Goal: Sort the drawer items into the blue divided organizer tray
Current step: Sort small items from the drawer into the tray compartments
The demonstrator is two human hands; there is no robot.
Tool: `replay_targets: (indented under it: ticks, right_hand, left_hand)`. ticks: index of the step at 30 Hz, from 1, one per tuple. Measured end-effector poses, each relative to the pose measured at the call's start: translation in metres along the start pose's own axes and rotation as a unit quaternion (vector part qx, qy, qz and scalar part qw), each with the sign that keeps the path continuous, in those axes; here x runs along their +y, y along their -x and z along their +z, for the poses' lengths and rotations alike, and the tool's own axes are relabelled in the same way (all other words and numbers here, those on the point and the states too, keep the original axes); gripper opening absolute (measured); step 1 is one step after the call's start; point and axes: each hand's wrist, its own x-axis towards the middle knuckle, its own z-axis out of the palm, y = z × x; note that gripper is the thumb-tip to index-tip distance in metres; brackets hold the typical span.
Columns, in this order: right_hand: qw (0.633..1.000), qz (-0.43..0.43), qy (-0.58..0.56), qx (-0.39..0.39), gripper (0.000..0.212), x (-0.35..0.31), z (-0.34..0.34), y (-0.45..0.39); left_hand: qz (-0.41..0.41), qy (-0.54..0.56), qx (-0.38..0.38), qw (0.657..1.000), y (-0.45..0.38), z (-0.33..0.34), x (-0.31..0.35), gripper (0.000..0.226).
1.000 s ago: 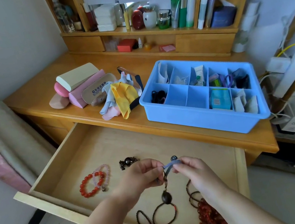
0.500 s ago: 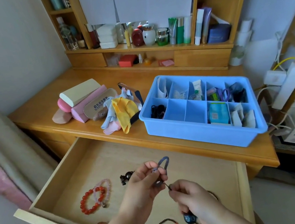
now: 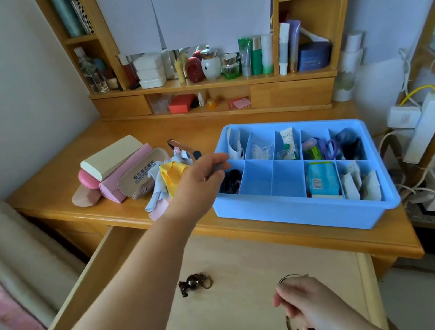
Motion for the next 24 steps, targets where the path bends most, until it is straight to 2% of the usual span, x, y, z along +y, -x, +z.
replay_targets:
  ticks: [3, 6, 9, 11, 14, 15, 16, 18, 20, 22, 24]
  right_hand:
    - [0.990, -0.029, 0.140, 0.010, 0.034, -0.005, -0.006, 0.003]
    - [0.984, -0.046, 0.170, 0.011, 0.034, -0.010, -0.008, 0.006]
    - [0.987, -0.052, 0.149, 0.002, 0.035, -0.017, -0.008, 0.009]
    - [0.991, -0.056, 0.121, -0.027, 0.036, -0.023, -0.009, 0.011]
    - [0.995, -0.051, -0.022, -0.083, 0.035, -0.028, -0.010, 0.016]
    - [0.991, -0.047, -0.086, -0.090, 0.033, -0.029, -0.010, 0.017]
    - [0.984, -0.042, -0.147, -0.093, 0.031, -0.030, -0.009, 0.018]
    - [0.967, -0.028, -0.233, -0.094, 0.027, -0.030, -0.007, 0.017]
    - [0.964, -0.014, -0.252, -0.085, 0.024, -0.031, -0.004, 0.015]
    - [0.963, -0.001, -0.258, -0.074, 0.022, -0.032, -0.001, 0.012]
    - [0.966, 0.008, -0.252, -0.057, 0.021, -0.033, 0.001, 0.011]
  left_hand:
    - [0.024, -0.162, -0.058, 0.985, -0.013, 0.002, -0.007, 0.039]
    - [0.033, -0.163, -0.066, 0.984, -0.008, 0.000, -0.012, 0.039]
    - [0.054, -0.124, -0.052, 0.990, 0.006, -0.005, -0.017, 0.041]
    - [0.054, -0.055, -0.017, 0.997, 0.016, -0.007, -0.017, 0.041]
    - [0.032, 0.036, 0.096, 0.994, 0.041, 0.000, -0.022, 0.038]
    - [0.017, 0.053, 0.109, 0.992, 0.054, 0.006, -0.028, 0.036]
    - [-0.007, 0.072, 0.084, 0.994, 0.067, 0.013, -0.035, 0.033]
    - [-0.079, 0.132, -0.071, 0.986, 0.098, 0.030, -0.047, 0.019]
    - [-0.143, 0.204, -0.217, 0.944, 0.123, 0.045, -0.055, 0.022]
    - [-0.177, 0.262, -0.242, 0.917, 0.137, 0.056, -0.060, 0.035]
    - [-0.184, 0.303, -0.199, 0.914, 0.141, 0.063, -0.061, 0.038]
